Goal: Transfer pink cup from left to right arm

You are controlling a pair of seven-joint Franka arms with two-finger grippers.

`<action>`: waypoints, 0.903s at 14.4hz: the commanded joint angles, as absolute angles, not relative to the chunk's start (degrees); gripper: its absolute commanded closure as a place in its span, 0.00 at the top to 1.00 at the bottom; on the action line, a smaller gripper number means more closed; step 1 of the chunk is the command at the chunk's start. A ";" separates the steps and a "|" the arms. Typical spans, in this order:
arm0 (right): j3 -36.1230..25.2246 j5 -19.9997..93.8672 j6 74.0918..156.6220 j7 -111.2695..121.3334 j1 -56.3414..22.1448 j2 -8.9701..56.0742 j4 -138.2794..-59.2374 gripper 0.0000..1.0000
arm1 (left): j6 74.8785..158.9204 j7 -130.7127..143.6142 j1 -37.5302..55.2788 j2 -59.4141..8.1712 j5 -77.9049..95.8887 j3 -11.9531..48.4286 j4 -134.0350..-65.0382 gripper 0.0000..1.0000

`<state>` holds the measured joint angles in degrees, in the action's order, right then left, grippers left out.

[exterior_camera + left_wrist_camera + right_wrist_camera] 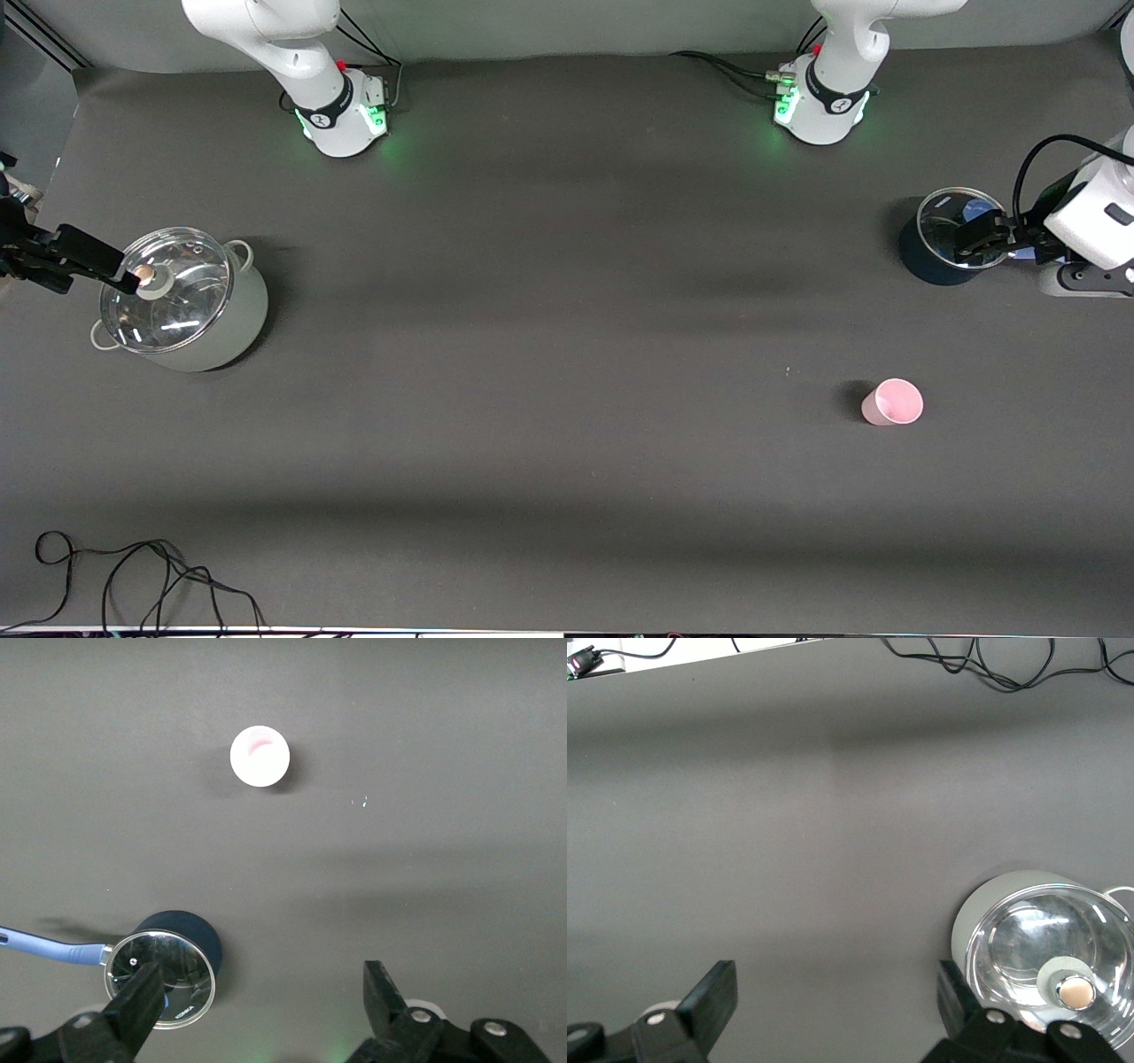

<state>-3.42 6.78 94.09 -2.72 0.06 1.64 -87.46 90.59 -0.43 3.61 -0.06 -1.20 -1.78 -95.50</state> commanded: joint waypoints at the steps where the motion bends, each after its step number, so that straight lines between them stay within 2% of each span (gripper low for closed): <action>1: -3.34 6.94 92.64 -1.49 0.53 2.64 -85.34 1.00 | 90.35 -0.70 4.22 0.97 -1.41 -1.93 -96.32 1.00; 5: -3.43 6.94 92.46 -1.41 0.44 2.64 -85.52 1.00 | 91.58 -0.70 4.31 2.55 -1.41 -1.93 -98.79 1.00; 9: -3.52 6.94 91.85 -1.41 0.35 2.64 -85.52 1.00 | 91.32 -0.62 4.31 1.76 -1.32 -1.93 -98.00 1.00; 11: -3.52 6.94 91.76 -1.41 0.35 2.64 -85.52 1.00 | 91.14 -0.79 4.05 -0.16 -1.14 -1.93 -95.47 1.00; 13: -3.60 6.94 91.76 -1.41 0.44 2.55 -85.52 1.00 | 90.09 -1.75 3.60 -4.46 -1.14 -2.20 -89.68 1.00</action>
